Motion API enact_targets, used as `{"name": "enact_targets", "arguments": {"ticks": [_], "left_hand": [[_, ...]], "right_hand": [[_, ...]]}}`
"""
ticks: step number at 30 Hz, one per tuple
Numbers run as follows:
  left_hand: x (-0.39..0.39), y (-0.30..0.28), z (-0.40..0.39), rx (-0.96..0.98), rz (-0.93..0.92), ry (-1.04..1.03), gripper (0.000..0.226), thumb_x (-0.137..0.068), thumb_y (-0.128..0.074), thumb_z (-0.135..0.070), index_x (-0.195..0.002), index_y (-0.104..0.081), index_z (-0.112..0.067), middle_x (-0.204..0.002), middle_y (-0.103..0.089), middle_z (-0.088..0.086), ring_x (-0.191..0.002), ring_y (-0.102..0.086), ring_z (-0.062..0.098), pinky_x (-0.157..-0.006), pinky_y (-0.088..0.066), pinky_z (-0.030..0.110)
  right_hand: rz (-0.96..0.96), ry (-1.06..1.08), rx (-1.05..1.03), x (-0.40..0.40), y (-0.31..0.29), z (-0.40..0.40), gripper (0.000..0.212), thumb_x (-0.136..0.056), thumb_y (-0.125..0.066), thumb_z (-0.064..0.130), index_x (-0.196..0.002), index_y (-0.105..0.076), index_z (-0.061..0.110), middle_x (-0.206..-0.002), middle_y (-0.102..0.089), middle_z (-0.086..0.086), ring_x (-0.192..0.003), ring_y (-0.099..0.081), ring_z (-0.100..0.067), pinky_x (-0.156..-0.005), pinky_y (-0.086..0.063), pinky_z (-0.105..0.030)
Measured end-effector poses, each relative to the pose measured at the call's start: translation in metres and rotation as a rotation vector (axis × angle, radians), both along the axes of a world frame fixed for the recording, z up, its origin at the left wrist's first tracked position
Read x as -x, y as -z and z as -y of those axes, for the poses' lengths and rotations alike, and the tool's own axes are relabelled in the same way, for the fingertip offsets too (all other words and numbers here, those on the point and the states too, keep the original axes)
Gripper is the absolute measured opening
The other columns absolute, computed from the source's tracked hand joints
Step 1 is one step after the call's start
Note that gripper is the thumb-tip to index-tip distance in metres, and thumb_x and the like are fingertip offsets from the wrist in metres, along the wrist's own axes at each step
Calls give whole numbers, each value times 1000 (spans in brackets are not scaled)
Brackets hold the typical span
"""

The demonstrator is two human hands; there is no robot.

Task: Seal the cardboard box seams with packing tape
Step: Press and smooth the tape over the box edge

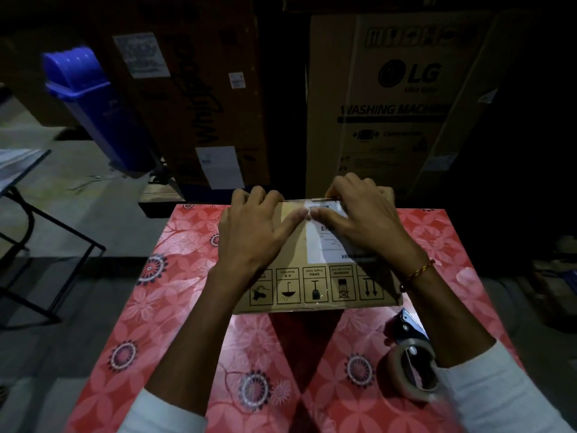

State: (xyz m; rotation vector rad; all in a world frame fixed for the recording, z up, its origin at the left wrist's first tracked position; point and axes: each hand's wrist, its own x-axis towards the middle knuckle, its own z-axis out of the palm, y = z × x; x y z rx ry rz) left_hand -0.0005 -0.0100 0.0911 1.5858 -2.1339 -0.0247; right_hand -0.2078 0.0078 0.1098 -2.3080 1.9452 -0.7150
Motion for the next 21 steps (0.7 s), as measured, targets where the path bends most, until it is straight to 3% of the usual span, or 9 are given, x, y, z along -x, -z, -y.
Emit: {"name": "enact_targets", "arguments": {"ticks": [6,11,16,18,21], "left_hand": [[-13,-8,5,-111,20,136,85,-77,-32,-86,-140,-50,-32,-130,-54,-8,-124,-35,17,-89,-38,37],[-18,-12,11,-224,9,213,90,-72,-42,-85,-145,-46,-31,-137,-51,-6,-126,-33,18,-90,-36,36],[-11,-10,9,-202,23,142,70,-83,-32,-82,-129,-50,-33,-119,-51,-8,-107,-31,10,-82,-35,37],[-2,-8,1,-131,0,42,60,-89,-25,-80,-118,-52,-34,-109,-50,-11,-106,-37,13,-81,-38,40],[7,-6,-7,-53,-12,-44,56,-93,-25,-76,-110,-55,-31,-105,-54,-10,-105,-43,17,-79,-40,40]], "right_hand": [[-11,-43,-20,4,0,3,29,-92,-48,65,-102,-48,38,-101,-45,13,-97,-40,-12,-84,-26,-37],[-11,-126,-123,17,-5,3,62,-76,-62,75,-121,-53,33,-110,-41,14,-104,-35,-10,-90,-23,-36],[-42,-38,-64,7,-2,-1,73,-71,-40,90,-114,-54,33,-106,-44,13,-101,-38,-11,-86,-25,-36],[-40,38,0,0,2,-3,66,-80,-33,88,-108,-55,32,-103,-48,12,-98,-42,-12,-84,-28,-37],[-30,92,53,-5,6,-2,47,-92,-37,74,-103,-55,32,-103,-56,9,-99,-49,-17,-88,-32,-41]]}}
